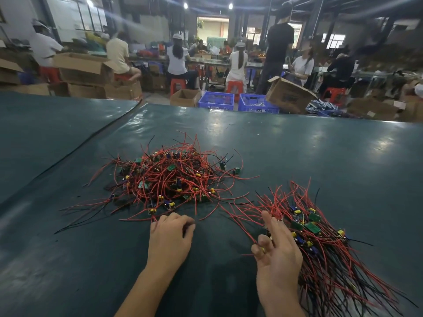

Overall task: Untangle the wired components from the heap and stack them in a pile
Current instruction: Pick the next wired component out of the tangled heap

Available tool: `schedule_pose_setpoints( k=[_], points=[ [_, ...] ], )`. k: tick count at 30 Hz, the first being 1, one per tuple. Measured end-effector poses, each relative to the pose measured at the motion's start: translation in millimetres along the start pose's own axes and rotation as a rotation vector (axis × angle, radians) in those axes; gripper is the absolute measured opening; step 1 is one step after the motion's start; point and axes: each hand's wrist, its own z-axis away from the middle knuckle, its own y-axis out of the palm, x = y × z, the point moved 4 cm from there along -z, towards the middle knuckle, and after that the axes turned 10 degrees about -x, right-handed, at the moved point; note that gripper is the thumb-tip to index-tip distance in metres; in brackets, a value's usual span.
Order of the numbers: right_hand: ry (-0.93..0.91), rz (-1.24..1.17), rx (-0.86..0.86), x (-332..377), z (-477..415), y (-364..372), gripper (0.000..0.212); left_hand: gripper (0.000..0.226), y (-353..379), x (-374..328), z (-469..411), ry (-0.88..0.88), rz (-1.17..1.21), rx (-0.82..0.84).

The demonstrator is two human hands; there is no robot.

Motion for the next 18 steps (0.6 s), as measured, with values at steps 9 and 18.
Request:
schedule_pose_setpoints(
  k=[9,18],
  points=[
    [0.025,0.248,0.174,-19,3,11,0.018,0.005,-12,-25,5,0.164,0.281,-0.236],
    [-0.167,0.569,0.571,-38,18,24,0.03,0.009,-12,-66,28,0.512,0.578,-0.242]
  ],
)
